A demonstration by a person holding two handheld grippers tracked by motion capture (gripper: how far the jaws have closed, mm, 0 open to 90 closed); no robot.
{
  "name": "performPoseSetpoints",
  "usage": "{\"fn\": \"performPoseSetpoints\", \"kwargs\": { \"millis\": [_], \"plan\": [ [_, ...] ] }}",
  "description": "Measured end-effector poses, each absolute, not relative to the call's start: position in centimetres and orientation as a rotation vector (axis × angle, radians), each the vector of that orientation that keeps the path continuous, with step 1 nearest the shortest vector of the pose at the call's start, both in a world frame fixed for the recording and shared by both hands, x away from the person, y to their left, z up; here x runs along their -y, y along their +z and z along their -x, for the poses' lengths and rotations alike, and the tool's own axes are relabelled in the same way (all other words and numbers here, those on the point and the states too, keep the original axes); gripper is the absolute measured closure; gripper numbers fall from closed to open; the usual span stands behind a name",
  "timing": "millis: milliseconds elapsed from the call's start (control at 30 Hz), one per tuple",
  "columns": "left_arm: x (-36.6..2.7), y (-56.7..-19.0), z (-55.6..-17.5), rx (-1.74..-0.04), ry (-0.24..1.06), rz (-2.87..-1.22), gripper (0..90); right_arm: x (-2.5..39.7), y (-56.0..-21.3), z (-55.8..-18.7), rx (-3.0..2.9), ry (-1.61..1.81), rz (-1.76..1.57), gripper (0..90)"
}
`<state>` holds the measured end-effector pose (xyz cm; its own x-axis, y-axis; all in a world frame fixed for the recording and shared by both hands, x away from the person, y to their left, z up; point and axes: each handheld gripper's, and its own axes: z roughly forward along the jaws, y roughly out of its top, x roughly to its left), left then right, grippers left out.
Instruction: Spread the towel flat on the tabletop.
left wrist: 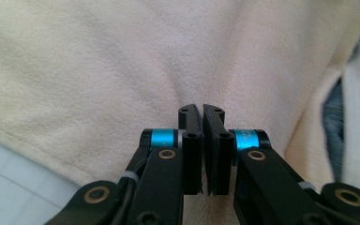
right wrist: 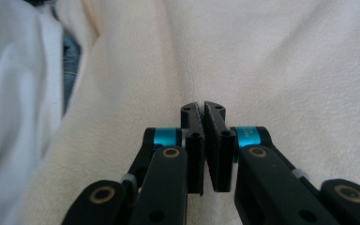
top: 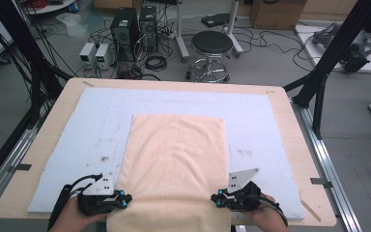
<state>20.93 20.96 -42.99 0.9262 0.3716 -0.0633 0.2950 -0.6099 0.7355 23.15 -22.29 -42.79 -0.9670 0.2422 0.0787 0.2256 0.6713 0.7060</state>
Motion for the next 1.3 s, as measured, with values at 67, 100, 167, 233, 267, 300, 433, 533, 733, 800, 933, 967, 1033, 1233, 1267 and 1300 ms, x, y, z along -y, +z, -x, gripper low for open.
{"fn": "performPoseSetpoints", "kwargs": {
  "millis": [67, 100, 167, 233, 267, 300, 433, 533, 733, 800, 933, 967, 1033, 1233, 1267, 1300],
  "plan": [
    [-21.1, -42.9, -20.4, -0.468, 0.113, -2.258, 85.8, 22.3, -42.7, -22.6, -2.856, 1.211, -0.393, 86.9],
    [-21.2, -42.8, -20.3, -0.469, 0.110, -2.249, 85.2, 22.3, -42.7, -22.3, -2.860, 1.217, -0.385, 85.6],
    [-21.5, -42.5, -20.5, -0.479, 0.108, -2.218, 78.8, 22.4, -42.6, -22.3, -2.859, 1.240, -0.415, 77.2],
    [-21.7, -42.1, -21.0, -0.506, 0.146, -2.196, 68.9, 22.7, -42.4, -22.7, -2.826, 1.259, -0.463, 69.3],
    [-21.8, -42.0, -21.3, -0.521, 0.153, -2.179, 65.2, 22.8, -42.3, -23.0, -2.809, 1.265, -0.485, 64.5],
    [-21.9, -41.8, -21.7, -0.536, 0.163, -2.158, 62.7, 22.8, -42.2, -23.4, -2.785, 1.265, -0.516, 60.4],
    [-22.2, -41.3, -23.4, -0.581, 0.205, -2.112, 53.1, 23.2, -41.7, -25.0, -2.717, 1.267, -0.600, 48.5],
    [-22.2, -41.1, -24.6, -0.603, 0.224, -2.083, 48.6, 23.4, -41.5, -26.4, -2.686, 1.273, -0.667, 39.7],
    [-22.0, -40.9, -26.4, -0.634, 0.250, -2.077, 39.1, 23.6, -41.2, -28.8, -2.647, 1.251, -0.736, 30.6],
    [-22.0, -40.8, -26.9, -0.651, 0.254, -2.072, 36.5, 23.6, -40.9, -29.4, -2.626, 1.241, -0.744, 28.8],
    [-22.3, -40.6, -27.4, -0.665, 0.255, -2.058, 34.9, 23.7, -40.2, -30.2, -2.603, 1.245, -0.749, 27.3],
    [-22.3, -40.5, -27.4, -0.667, 0.254, -2.056, 34.9, 23.7, -40.1, -30.4, -2.595, 1.250, -0.745, 27.3],
    [-22.5, -40.5, -27.5, -0.674, 0.260, -2.055, 34.8, 23.7, -39.9, -30.6, -2.593, 1.241, -0.746, 26.7],
    [-22.7, -40.3, -27.7, -0.685, 0.263, -2.046, 34.0, 23.5, -39.9, -31.0, -2.597, 1.233, -0.748, 26.1],
    [-22.7, -40.3, -27.6, -0.683, 0.264, -2.050, 34.0, 23.5, -39.9, -31.0, -2.595, 1.233, -0.745, 26.1],
    [-22.7, -40.3, -27.6, -0.686, 0.263, -2.046, 34.0, 23.4, -39.8, -30.9, -2.596, 1.231, -0.746, 26.0]
  ]
}}
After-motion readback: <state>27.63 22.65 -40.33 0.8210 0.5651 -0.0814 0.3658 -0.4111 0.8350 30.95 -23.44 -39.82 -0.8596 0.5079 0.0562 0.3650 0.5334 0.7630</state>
